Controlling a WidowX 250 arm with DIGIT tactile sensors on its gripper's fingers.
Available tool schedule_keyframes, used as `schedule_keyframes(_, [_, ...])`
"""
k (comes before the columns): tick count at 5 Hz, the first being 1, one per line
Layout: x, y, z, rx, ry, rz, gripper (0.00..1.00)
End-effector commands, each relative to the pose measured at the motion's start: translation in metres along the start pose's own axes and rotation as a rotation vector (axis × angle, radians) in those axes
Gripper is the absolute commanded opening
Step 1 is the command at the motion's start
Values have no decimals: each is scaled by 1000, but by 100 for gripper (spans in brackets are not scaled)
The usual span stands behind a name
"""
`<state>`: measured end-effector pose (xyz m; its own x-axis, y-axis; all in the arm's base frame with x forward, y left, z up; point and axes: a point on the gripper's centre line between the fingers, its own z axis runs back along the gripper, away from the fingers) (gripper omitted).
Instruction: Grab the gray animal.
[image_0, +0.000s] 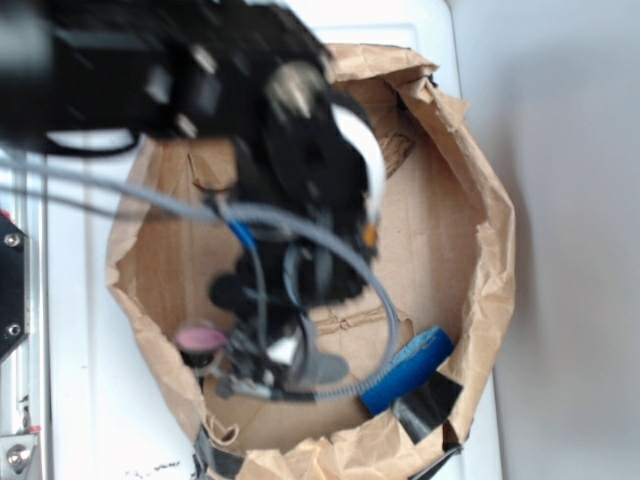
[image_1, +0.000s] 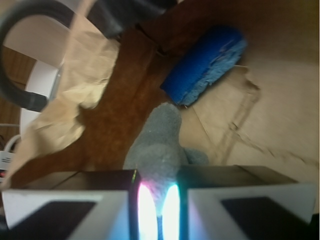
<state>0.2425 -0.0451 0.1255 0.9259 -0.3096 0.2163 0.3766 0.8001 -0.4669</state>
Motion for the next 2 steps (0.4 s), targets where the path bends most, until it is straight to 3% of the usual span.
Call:
schedule_keyframes(1, [24, 30, 57, 278, -62, 136, 0])
schedule_keyframes(2, [31, 37, 46, 384, -1, 158, 95])
